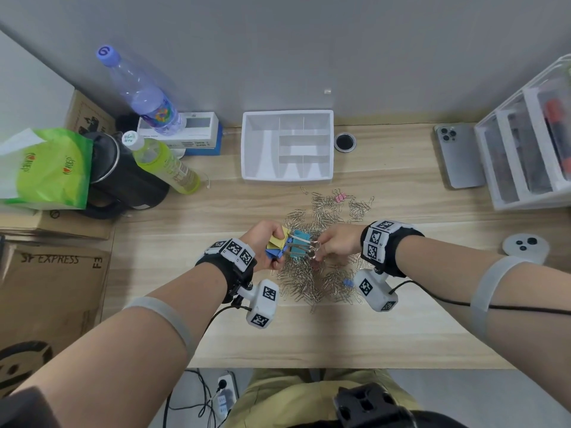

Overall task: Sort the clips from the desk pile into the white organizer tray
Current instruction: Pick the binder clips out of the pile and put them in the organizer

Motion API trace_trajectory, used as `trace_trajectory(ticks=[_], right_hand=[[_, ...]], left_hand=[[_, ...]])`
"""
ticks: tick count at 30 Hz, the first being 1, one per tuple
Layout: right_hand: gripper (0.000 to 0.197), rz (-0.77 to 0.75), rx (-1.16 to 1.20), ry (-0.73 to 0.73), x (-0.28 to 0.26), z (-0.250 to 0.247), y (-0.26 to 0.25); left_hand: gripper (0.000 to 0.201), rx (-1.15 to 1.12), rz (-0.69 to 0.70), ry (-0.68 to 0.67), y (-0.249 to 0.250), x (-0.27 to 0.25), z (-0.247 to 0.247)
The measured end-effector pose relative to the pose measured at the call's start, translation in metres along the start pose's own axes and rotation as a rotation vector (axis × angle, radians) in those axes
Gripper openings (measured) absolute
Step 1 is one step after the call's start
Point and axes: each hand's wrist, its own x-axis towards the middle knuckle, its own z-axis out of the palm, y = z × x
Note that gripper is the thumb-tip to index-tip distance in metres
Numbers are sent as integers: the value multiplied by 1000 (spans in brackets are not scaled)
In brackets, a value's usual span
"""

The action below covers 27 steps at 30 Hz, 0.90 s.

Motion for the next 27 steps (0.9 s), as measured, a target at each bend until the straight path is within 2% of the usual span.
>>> trace_trajectory(ticks=[5,12,17,20,23,27], right_hand=[[18,-25,22,-21,-3,-6,-4],[17,-60,139,-103,-14,-14,-6],[21,-137,-5,-45,-20,-30,-10],[22,-138,68,-63,-19,-31,-9],[21,-165,22,4,-16,-28,-8],[20,-155,-3,-1,-13,-26,-3]], left_hand=[[17,6,2,7,3,-2,-1],[16,9,10,22,12,-8,-2],[20,37,19,59,27,-10,-7],[18,53,4,11,30,-11,-6],[34,49,-1,-81,28,-10,-5],[55,93,-31,-168,26,-6,-6]])
